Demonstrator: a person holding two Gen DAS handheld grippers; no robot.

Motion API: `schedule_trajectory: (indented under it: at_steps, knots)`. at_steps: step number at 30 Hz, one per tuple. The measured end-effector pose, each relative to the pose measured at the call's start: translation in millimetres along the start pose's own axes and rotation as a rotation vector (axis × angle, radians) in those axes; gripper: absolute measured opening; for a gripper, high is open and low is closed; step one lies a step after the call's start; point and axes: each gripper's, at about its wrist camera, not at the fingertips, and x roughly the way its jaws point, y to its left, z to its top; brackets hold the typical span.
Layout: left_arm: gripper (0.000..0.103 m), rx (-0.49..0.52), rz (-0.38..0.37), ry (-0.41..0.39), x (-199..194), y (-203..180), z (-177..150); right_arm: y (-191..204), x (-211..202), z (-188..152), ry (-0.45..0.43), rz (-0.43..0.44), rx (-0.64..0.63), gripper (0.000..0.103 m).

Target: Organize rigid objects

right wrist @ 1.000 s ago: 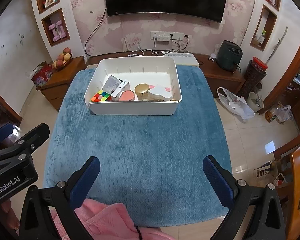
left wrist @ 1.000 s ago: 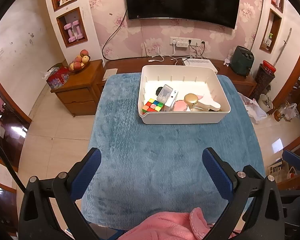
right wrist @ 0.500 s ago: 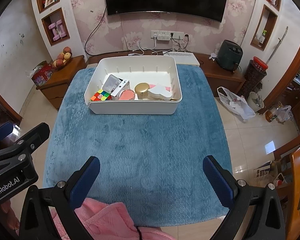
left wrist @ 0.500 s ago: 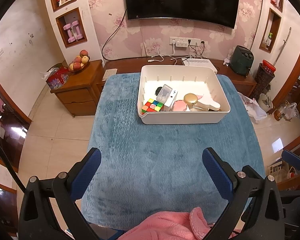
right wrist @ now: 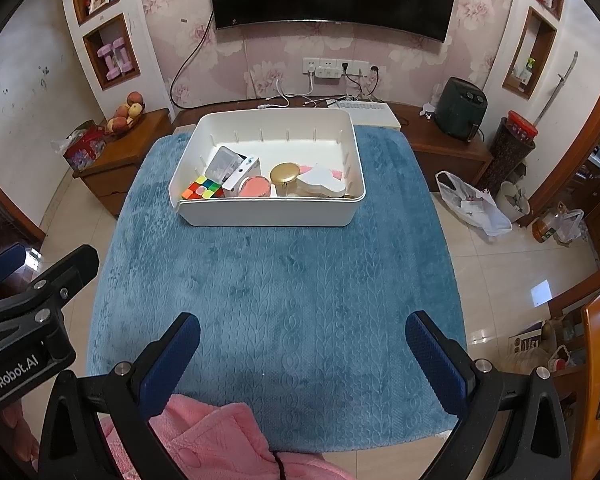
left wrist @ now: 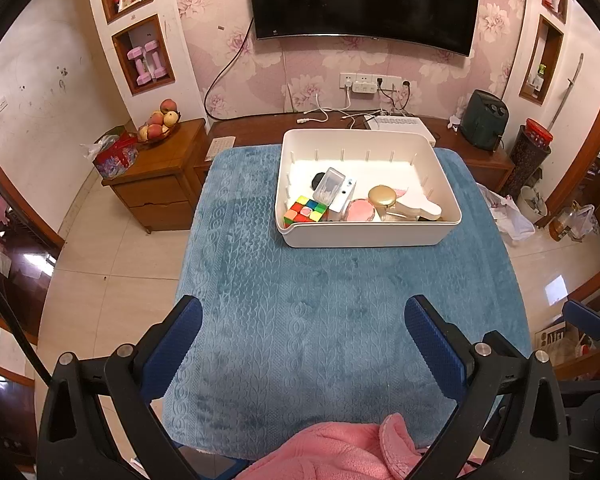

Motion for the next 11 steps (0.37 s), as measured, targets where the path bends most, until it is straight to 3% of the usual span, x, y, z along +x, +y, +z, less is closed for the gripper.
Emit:
schedule_trajectory:
  at_steps: [11]
  knots:
    - [0.101,-0.002,0.002,0.002,1.2,2.2,-0.7,1.4,3.8,-3.0,0.003,0.004,-0.005,0.103]
